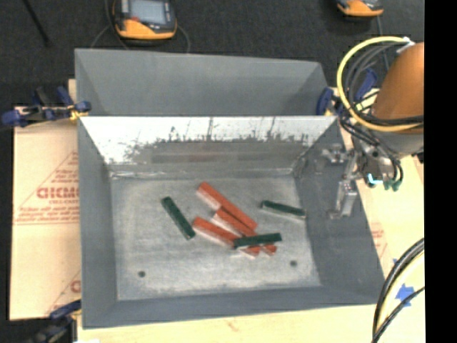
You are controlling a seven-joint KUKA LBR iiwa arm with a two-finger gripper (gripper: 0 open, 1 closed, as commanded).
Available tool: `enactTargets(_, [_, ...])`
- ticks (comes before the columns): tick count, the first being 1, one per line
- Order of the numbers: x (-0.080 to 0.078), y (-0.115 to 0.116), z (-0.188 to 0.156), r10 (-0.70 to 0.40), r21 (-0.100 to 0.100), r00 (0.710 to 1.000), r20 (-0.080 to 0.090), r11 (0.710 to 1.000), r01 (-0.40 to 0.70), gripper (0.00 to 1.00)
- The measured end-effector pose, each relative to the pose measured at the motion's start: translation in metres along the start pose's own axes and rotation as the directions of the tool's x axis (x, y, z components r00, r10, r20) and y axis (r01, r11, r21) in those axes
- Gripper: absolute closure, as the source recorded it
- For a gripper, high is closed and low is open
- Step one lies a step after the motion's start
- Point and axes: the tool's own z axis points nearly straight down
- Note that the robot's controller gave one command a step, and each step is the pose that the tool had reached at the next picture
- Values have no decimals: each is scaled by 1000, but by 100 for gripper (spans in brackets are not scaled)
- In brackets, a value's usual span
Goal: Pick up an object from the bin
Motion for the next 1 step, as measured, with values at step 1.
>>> enactTargets(1, [-48, -3, 156, 266, -3, 964, 1, 964, -266, 0])
